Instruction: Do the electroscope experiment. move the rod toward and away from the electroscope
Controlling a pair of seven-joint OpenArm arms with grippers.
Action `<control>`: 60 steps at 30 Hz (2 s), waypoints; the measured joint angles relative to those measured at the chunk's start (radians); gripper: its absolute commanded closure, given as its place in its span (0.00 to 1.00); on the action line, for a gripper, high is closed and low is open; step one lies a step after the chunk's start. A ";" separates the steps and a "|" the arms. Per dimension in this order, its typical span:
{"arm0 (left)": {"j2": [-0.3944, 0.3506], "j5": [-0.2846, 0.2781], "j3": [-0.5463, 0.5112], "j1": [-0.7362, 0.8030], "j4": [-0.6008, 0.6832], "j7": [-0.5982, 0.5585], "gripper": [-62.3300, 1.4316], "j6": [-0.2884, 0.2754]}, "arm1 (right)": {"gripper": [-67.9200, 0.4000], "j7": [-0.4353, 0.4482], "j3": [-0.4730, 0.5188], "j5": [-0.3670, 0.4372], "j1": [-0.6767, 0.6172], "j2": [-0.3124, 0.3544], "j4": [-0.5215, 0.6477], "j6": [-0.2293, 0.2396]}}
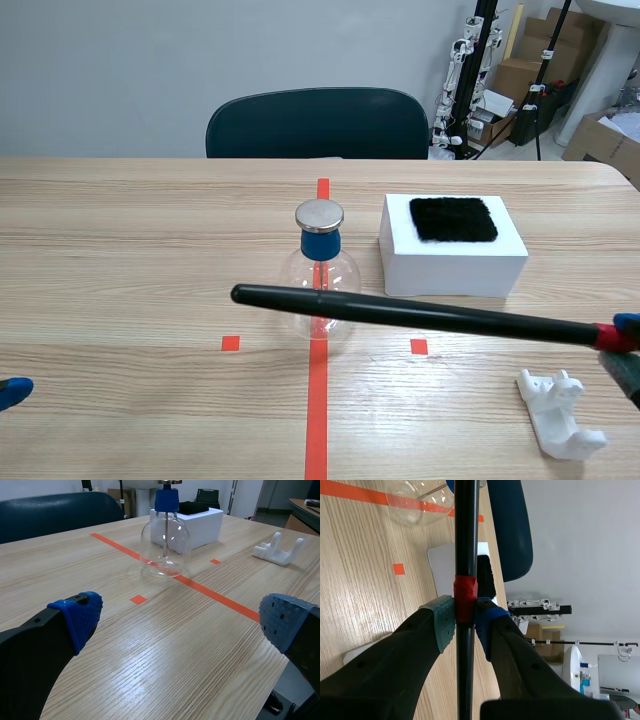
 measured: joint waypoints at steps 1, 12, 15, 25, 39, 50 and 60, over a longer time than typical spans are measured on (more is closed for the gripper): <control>0.000 0.000 0.000 0.000 0.000 0.000 0.00 0.000 | 0.99 0.000 0.000 0.000 0.000 0.000 0.000 0.000; 0.000 0.000 0.000 0.000 0.000 0.000 0.00 0.000 | 0.99 0.000 0.000 0.000 0.000 0.000 0.000 0.000; 0.000 0.000 0.000 0.000 0.000 0.000 0.00 0.000 | 0.99 -0.003 0.000 0.000 0.000 0.000 0.000 0.000; 0.000 0.000 0.000 0.000 0.000 0.000 0.00 0.000 | 0.99 -0.026 0.000 0.000 0.000 0.000 0.000 0.000; 0.000 0.000 0.000 0.000 0.000 0.000 0.00 0.000 | 0.99 -0.026 0.000 0.000 0.000 0.000 0.000 0.000; 0.000 0.000 0.000 0.000 0.000 0.000 0.00 0.000 | 0.99 -0.026 0.000 0.000 0.000 0.000 0.000 0.000; 0.000 0.000 0.000 0.000 0.000 0.000 0.00 0.000 | 0.99 -0.040 0.000 0.000 0.000 0.000 0.000 0.000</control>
